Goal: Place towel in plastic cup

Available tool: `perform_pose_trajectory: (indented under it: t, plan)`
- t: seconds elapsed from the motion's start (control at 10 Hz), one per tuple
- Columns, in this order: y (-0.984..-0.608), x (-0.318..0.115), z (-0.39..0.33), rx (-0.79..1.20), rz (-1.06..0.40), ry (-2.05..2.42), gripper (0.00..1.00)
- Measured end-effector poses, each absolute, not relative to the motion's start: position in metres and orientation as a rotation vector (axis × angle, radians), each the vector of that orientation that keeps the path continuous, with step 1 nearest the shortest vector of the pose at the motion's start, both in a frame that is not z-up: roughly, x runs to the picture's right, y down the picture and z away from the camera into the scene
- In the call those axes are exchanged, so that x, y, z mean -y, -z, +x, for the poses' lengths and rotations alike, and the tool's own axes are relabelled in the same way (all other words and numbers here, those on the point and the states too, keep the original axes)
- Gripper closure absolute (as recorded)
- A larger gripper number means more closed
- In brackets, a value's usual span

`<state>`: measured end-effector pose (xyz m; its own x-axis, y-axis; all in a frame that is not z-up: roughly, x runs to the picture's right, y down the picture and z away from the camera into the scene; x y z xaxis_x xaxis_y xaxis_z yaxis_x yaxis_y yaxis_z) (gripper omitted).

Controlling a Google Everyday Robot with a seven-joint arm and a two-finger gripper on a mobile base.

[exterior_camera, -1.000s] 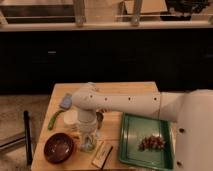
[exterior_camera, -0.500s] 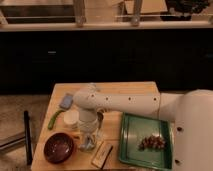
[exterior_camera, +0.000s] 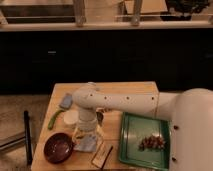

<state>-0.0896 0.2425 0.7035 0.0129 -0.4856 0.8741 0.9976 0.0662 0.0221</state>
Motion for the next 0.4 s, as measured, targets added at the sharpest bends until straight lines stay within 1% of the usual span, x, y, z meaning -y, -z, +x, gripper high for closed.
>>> perform_pose_trajectory:
  t: [0.4]
  plan:
    - [-0.705, -0.222, -0.073, 0.779, -0.757, 1.307, 0.2]
